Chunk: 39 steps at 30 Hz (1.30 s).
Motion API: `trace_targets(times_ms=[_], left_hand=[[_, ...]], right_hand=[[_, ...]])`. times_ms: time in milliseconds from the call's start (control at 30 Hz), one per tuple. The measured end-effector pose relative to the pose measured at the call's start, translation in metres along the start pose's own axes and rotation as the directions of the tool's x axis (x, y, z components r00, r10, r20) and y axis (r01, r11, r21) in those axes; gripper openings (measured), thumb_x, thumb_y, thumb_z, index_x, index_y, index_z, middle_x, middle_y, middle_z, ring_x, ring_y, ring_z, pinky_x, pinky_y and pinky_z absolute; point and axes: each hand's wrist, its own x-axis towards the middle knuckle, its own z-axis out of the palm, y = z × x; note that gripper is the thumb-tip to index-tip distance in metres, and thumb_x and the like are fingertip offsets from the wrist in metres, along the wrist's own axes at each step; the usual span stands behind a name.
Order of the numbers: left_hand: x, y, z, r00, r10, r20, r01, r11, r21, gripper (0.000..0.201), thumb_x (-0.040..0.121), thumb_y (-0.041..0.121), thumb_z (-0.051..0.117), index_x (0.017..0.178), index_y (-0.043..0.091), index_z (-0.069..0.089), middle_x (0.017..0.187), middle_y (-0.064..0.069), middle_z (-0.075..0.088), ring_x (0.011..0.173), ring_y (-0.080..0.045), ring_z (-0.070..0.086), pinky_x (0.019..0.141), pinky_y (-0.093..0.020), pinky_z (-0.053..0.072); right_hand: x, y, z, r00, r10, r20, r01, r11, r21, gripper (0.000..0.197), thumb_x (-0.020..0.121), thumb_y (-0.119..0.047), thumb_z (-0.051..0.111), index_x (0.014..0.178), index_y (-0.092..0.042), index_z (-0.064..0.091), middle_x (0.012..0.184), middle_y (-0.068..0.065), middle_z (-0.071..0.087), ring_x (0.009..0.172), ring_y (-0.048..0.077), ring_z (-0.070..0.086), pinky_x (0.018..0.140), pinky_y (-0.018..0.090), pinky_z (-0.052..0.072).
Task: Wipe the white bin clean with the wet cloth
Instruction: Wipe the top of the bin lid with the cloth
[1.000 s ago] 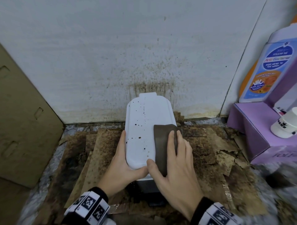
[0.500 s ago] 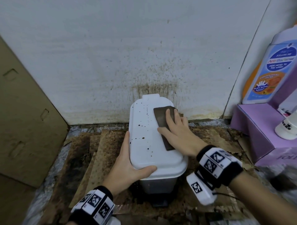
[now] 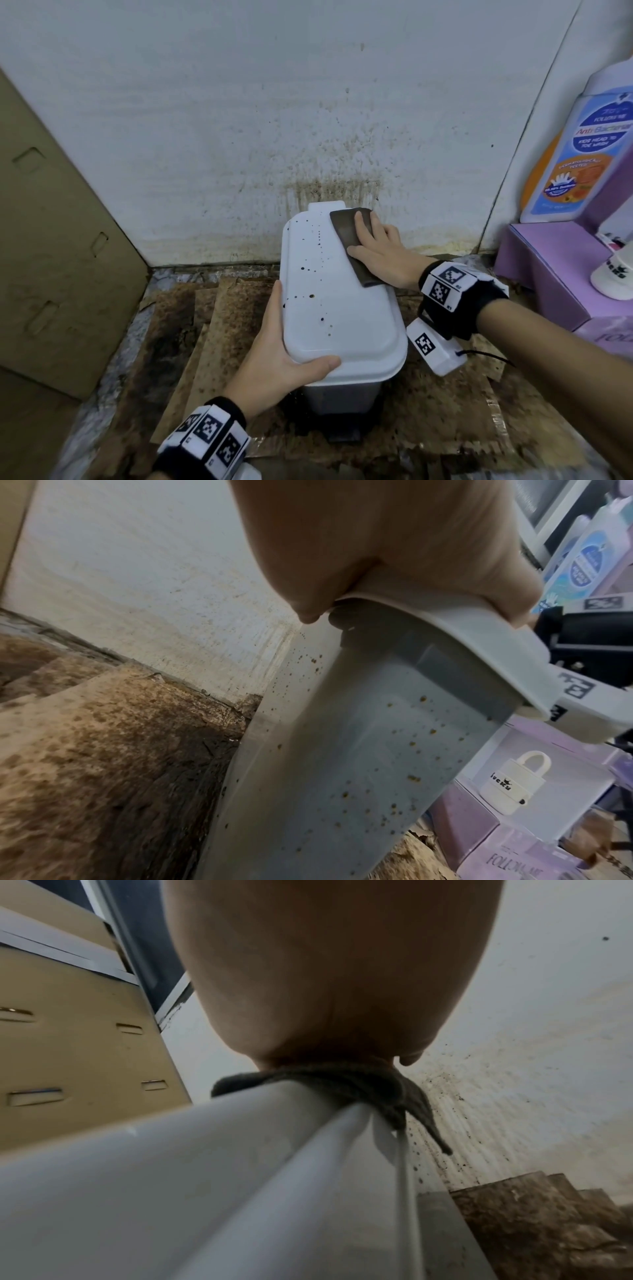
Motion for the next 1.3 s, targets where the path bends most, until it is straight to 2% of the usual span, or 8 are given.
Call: trace_targets(times_ms=[100, 333, 500, 633, 833, 967, 1167, 1300], left_hand=[[0.000, 0.000, 0.000, 1.000, 0.004, 0.004, -0.004, 1.000, 0.007, 0.139, 0.065, 0.053, 0.095, 0.159, 0.050, -0.008, 0.165, 0.025, 0.025, 0.150, -0.002, 0.032, 0.122, -0.047, 0.034], [-0.001, -0.001, 0.000, 1.000, 0.009, -0.004, -0.009, 0.999, 0.036, 0.143, 0.063, 0.060, 0.092, 0.159, 0.048, -0.013, 0.164, 0.033, 0.017, 0.150, 0.007, 0.024, 0.125, -0.042, 0.030], [-0.002, 0.000, 0.002, 1.000, -0.005, -0.005, 0.005, 0.999, 0.049, 0.146, 0.059, 0.065, 0.092, 0.159, 0.047, -0.014, 0.162, 0.035, 0.022, 0.147, 0.010, 0.027, 0.124, -0.039, 0.031], [0.000, 0.000, -0.002, 1.000, -0.013, -0.016, 0.014, 0.998, 0.062, 0.146, 0.059, 0.066, 0.091, 0.160, 0.046, -0.012, 0.163, 0.032, 0.022, 0.149, 0.008, 0.027, 0.125, -0.041, 0.031], [0.001, 0.001, -0.003, 1.000, -0.014, -0.006, 0.015, 0.999, 0.045, 0.141, 0.062, 0.060, 0.093, 0.159, 0.050, -0.009, 0.165, 0.027, 0.023, 0.151, 0.000, 0.030, 0.122, -0.046, 0.034], [0.000, 0.002, -0.003, 1.000, -0.024, 0.003, 0.024, 0.999, 0.032, 0.143, 0.063, 0.061, 0.092, 0.159, 0.049, -0.012, 0.164, 0.031, 0.021, 0.149, 0.004, 0.029, 0.123, -0.045, 0.033], [0.001, 0.003, -0.004, 1.000, -0.025, -0.001, 0.025, 0.998, 0.062, 0.142, 0.062, 0.064, 0.091, 0.159, 0.049, -0.013, 0.164, 0.032, 0.020, 0.150, 0.005, 0.028, 0.123, -0.044, 0.033], [0.001, 0.002, -0.003, 1.000, -0.011, 0.006, 0.010, 0.996, 0.084, 0.141, 0.063, 0.063, 0.092, 0.158, 0.051, -0.012, 0.165, 0.029, 0.021, 0.151, 0.001, 0.029, 0.122, -0.046, 0.034]], right_hand=[[-0.010, 0.002, 0.012, 0.995, -0.030, -0.099, 0.031, 0.999, 0.009, 0.068, 0.105, -0.046, 0.030, 0.161, -0.024, -0.001, 0.168, 0.005, -0.016, 0.154, 0.028, -0.012, 0.125, 0.048, 0.006], [-0.085, -0.010, 0.053, 0.972, -0.087, -0.217, 0.088, 0.996, -0.007, 0.068, 0.106, -0.040, 0.035, 0.160, -0.022, -0.002, 0.168, 0.010, -0.007, 0.155, 0.033, -0.004, 0.124, 0.053, 0.008], [-0.128, -0.018, 0.070, 0.979, -0.110, -0.171, 0.088, 0.987, -0.131, 0.076, 0.095, -0.062, -0.003, 0.159, -0.022, -0.009, 0.166, 0.004, -0.018, 0.146, 0.022, -0.003, 0.121, 0.044, 0.016], [-0.114, -0.023, 0.059, 0.981, -0.079, -0.175, 0.045, 0.981, -0.187, 0.068, 0.104, -0.052, 0.007, 0.159, -0.017, -0.012, 0.165, 0.010, -0.014, 0.138, 0.026, 0.005, 0.119, 0.043, 0.017], [-0.054, -0.021, 0.018, 0.998, -0.024, -0.063, 0.015, 0.988, -0.153, 0.069, 0.106, -0.050, 0.016, 0.158, -0.017, -0.014, 0.166, 0.014, -0.014, 0.148, 0.031, -0.004, 0.122, 0.051, 0.008], [-0.016, -0.013, -0.002, 0.999, -0.016, -0.030, 0.011, 0.990, -0.143, 0.072, 0.105, -0.054, 0.018, 0.159, -0.020, -0.015, 0.166, 0.014, -0.014, 0.151, 0.031, -0.011, 0.121, 0.050, 0.005], [0.021, -0.003, -0.008, 0.998, -0.014, -0.063, -0.003, 0.963, -0.271, 0.085, 0.094, -0.073, 0.003, 0.160, -0.020, -0.007, 0.167, 0.017, -0.005, 0.150, 0.037, -0.002, 0.121, 0.049, 0.010], [0.004, -0.007, -0.003, 0.996, 0.002, -0.093, -0.024, 0.972, -0.233, 0.070, 0.105, -0.053, 0.013, 0.159, -0.015, -0.010, 0.166, 0.021, -0.008, 0.151, 0.036, -0.002, 0.121, 0.048, 0.011]])
